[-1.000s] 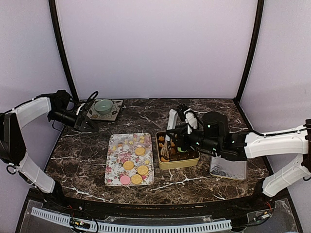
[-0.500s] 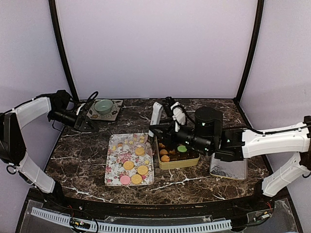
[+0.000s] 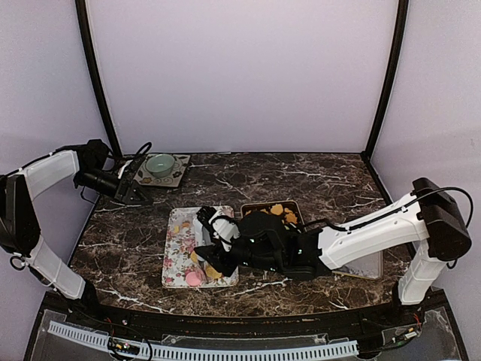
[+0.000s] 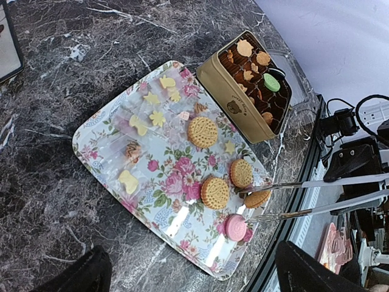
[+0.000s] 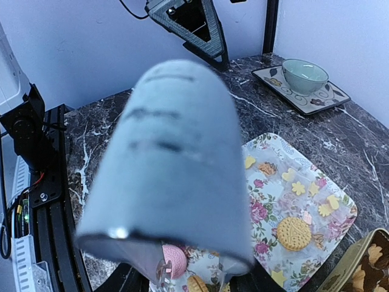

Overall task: Pack the cookies
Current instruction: Pick up the fake cookies from the plate, then place the fake cookies in the empty pocket of the box.

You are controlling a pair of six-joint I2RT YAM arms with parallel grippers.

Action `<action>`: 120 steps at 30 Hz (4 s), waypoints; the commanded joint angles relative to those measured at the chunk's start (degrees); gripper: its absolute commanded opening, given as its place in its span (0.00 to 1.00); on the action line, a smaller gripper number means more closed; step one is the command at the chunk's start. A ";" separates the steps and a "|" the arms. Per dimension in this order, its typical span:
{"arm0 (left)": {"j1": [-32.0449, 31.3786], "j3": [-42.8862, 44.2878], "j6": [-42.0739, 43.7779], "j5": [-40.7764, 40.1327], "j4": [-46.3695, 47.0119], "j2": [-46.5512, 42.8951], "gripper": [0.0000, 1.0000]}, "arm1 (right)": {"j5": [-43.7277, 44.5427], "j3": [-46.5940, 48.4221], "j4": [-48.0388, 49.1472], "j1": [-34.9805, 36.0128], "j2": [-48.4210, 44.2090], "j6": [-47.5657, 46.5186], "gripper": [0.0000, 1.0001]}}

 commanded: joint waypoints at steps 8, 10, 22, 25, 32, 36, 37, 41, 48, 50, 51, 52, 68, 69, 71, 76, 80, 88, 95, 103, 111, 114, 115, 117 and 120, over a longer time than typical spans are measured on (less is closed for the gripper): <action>0.25 0.67 0.76 0.96 -0.92 -1.42 0.95 | 5.11 0.40 5.54 1.57 0.20 0.73 0.40; 0.27 0.63 0.80 1.17 -1.00 -1.43 0.94 | 5.66 0.14 4.91 1.79 -0.14 0.73 0.33; 0.26 0.41 1.29 1.67 -1.32 -1.51 0.91 | 9.77 0.64 3.14 1.61 -4.31 -1.48 0.08; 0.29 0.41 1.15 1.89 -1.36 -1.45 0.91 | 12.07 0.34 1.08 0.29 -7.88 -4.02 0.07; 0.28 0.53 0.92 2.40 -1.28 -1.34 0.90 | 12.56 -7.27 -2.83 -7.50 -24.00 -5.35 0.07; 0.25 0.46 0.92 2.55 -1.23 -1.25 0.90 | 10.24 -11.26 -5.01 -12.06 -29.47 -4.72 0.07; 0.30 0.46 0.86 2.55 -1.22 -1.17 0.90 | 9.72 -11.68 -5.26 -12.73 -30.22 -4.72 0.07; 0.27 0.54 0.77 2.69 -1.27 -0.98 0.90 | 7.81 -12.68 -6.12 -13.95 -30.62 -5.34 0.07; 0.30 0.89 1.05 2.70 -1.67 -1.16 0.89 | 2.44 -14.18 -6.03 -16.21 -29.06 -7.73 0.08; 0.24 0.91 1.08 2.64 -1.80 -1.30 0.89 | 1.39 -14.26 -5.89 -16.62 -28.74 -8.62 0.08; 0.22 0.93 1.09 2.69 -1.80 -1.33 0.89 | 1.12 -14.24 -5.96 -16.77 -28.57 -9.05 0.07; 0.25 1.00 1.08 2.73 -1.80 -1.33 0.89 | 0.70 -14.18 -6.11 -16.97 -28.41 -9.37 0.07; 0.27 1.53 0.99 2.78 -2.38 -1.20 0.89 | -3.30 -15.60 -7.48 -18.05 -26.71 -10.89 0.06; 0.30 1.57 0.99 2.69 -2.34 -1.24 0.89 | -3.27 -15.94 -7.26 -18.06 -26.69 -11.09 0.07; 0.27 1.60 0.99 2.58 -2.32 -1.25 0.89 | -3.46 -16.42 -6.88 -18.13 -26.60 -11.43 0.07; 0.30 1.63 0.99 2.48 -2.48 -1.25 0.88 | -4.24 -16.50 -7.14 -18.23 -26.64 -11.42 0.13; 0.23 1.64 0.98 2.55 -2.47 -1.16 0.88 | -4.67 -16.09 -7.63 -18.48 -27.06 -11.24 0.35; 0.23 1.42 1.25 2.78 -2.59 -1.16 0.88 | -4.20 -14.46 -7.49 -18.94 -28.77 -10.87 0.36; 0.24 1.50 1.53 2.85 -2.64 -1.07 0.88 | -4.17 -14.22 -5.62 -18.95 -30.97 -10.34 0.36; 0.29 1.16 1.60 3.09 -2.59 -0.89 0.87 | -2.48 -15.48 -6.93 -18.94 -31.34 -10.00 0.32; 0.22 1.33 1.52 3.17 -2.60 -0.83 0.87 | -2.40 -16.55 -6.79 -19.20 -31.20 -9.09 0.23; 0.26 1.42 1.45 3.20 -2.66 -0.79 0.87 | -2.96 -16.97 -6.40 -19.29 -30.76 -8.32 0.19; 0.30 1.42 1.47 3.16 -2.66 -0.85 0.87 | -3.29 -17.03 -6.18 -19.30 -30.56 -8.03 0.17; 0.27 1.49 1.51 3.10 -2.68 -0.85 0.87 | -3.58 -17.34 -5.96 -19.29 -30.22 -7.53 0.16; 0.29 1.66 1.51 3.23 -2.68 -0.72 0.87 | -4.04 -17.72 -5.40 -19.29 -29.98 -6.88 0.14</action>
